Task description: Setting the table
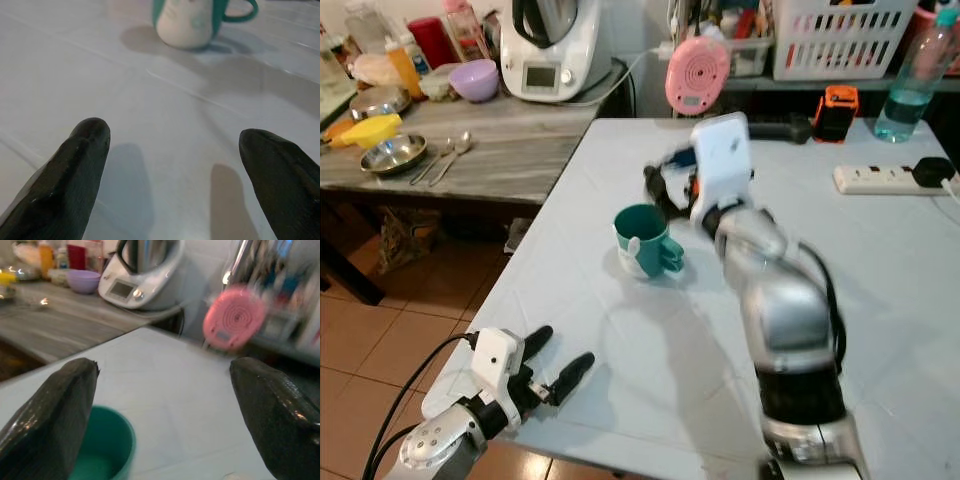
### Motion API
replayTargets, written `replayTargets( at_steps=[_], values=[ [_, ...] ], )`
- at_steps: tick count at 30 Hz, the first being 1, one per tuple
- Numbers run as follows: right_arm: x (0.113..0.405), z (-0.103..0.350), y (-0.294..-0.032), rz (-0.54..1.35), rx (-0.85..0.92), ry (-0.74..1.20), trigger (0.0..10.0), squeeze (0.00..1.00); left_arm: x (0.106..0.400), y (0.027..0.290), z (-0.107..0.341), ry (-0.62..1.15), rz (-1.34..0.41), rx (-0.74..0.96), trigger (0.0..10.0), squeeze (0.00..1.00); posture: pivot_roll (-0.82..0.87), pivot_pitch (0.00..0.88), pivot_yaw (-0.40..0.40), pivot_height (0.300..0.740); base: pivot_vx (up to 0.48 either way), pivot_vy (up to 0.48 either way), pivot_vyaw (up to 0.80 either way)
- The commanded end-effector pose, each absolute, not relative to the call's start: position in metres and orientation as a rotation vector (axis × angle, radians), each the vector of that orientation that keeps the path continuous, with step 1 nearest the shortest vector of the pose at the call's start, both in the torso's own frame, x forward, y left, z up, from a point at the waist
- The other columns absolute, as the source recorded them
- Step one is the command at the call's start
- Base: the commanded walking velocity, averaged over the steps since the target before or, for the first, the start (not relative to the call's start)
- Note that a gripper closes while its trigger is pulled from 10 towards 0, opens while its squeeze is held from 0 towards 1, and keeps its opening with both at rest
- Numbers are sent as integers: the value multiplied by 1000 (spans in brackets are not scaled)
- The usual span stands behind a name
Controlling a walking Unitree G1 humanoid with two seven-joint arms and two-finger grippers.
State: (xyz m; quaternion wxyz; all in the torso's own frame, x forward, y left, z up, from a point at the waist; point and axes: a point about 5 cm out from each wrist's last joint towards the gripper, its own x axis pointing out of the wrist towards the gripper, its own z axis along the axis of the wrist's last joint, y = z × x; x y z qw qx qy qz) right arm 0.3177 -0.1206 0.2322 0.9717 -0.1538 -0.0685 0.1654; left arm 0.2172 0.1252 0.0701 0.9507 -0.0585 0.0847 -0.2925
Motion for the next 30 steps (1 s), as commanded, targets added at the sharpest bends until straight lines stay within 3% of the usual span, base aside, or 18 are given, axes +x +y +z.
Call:
replayTargets(
  at_steps=[1,11,20,21,22,23,30],
  values=[
    [303,231,-106,377,-433,-291,10000,1000,221,133,72,139,-534,-79,10000,0,-183,38,113,740,0,0,0],
    [285,191,-119,274,-329,-270,10000,1000,231,133,88,47,-435,-58,10000,0,-182,35,114,740,0,0,0],
    [281,163,-127,251,-90,-101,10000,1000,234,136,99,-5,-386,-81,10000,0,-178,34,120,740,0,0,0],
    [281,160,-127,256,-68,-82,10000,788,234,137,99,-3,-388,-93,10000,0,-178,34,120,740,0,0,0],
    [281,158,-127,258,-53,-71,10000,788,234,138,98,-1,-390,-100,10000,0,-178,34,120,740,0,0,0],
    [281,154,-127,265,-18,-42,10000,0,234,138,98,7,-400,-133,10000,0,-175,38,114,740,0,0,0],
    [287,144,-137,256,28,40,10000,0,228,129,94,59,-541,-193,10000,0,-180,38,108,740,0,0,0]
  ],
)
